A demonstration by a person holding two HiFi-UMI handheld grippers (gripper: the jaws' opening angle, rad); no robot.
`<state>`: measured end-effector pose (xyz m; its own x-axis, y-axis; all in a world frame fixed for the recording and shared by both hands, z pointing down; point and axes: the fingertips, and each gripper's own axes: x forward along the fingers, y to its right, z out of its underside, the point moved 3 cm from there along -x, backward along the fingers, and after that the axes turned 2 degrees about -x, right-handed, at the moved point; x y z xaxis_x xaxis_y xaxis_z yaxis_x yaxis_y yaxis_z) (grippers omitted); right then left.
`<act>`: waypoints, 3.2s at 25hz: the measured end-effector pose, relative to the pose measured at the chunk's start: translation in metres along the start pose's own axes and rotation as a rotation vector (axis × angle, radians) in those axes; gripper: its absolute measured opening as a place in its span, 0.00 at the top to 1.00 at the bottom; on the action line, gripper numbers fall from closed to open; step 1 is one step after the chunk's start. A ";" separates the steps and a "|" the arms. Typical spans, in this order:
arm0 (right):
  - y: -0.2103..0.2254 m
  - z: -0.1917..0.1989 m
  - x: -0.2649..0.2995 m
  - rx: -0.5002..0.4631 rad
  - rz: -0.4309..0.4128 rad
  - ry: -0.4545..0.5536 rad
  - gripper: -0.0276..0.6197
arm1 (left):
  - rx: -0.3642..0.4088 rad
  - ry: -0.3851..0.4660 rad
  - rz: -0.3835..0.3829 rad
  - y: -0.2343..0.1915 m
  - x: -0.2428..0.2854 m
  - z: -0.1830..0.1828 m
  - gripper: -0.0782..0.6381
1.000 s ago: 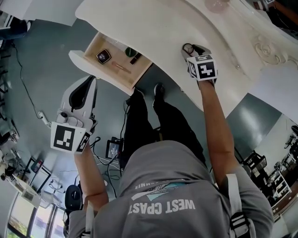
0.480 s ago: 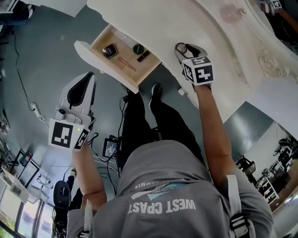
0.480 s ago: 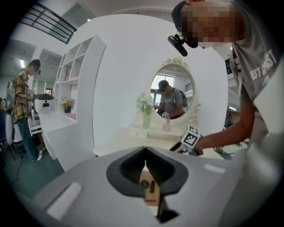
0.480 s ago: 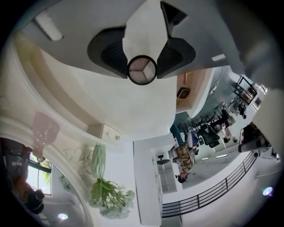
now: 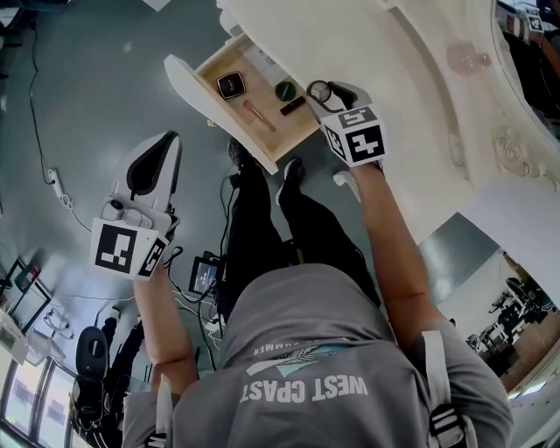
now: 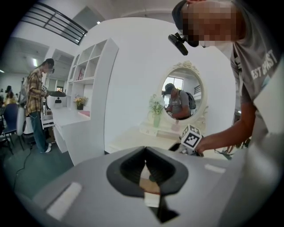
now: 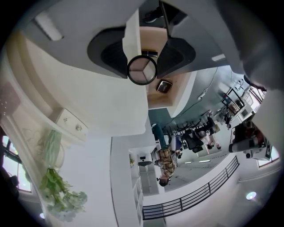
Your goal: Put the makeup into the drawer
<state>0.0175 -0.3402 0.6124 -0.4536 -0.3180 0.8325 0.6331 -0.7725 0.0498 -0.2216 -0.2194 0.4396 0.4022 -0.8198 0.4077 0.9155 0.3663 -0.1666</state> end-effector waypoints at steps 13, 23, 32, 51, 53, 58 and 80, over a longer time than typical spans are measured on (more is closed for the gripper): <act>-0.078 -0.029 0.072 -0.110 -0.134 -0.055 0.63 | -0.064 0.009 -0.101 -0.052 -0.040 0.027 0.89; -0.094 -0.011 0.127 -0.082 -0.160 -0.154 0.63 | -0.098 0.004 -0.142 -0.077 -0.055 0.044 0.89; -0.087 0.015 0.166 -0.049 -0.130 -0.231 0.63 | -0.112 -0.014 -0.162 -0.092 -0.064 0.061 0.89; -0.084 0.041 0.199 -0.069 -0.090 -0.329 0.62 | -0.156 -0.016 -0.207 -0.101 -0.083 0.078 0.89; -0.085 0.042 0.199 -0.078 -0.090 -0.335 0.62 | -0.152 -0.014 -0.206 -0.101 -0.083 0.076 0.89; -0.085 0.035 0.187 -0.079 -0.094 -0.317 0.60 | -0.131 -0.002 -0.201 -0.095 -0.083 0.064 0.89; -0.120 -0.114 -0.033 -0.134 -0.228 0.191 0.96 | 0.031 0.122 -0.187 -0.027 -0.124 -0.034 0.89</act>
<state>-0.1149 -0.2992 0.5163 -0.6919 -0.2161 0.6889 0.4190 -0.8972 0.1394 -0.2959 -0.1428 0.3636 0.2255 -0.9213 0.3168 0.9742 0.2143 -0.0703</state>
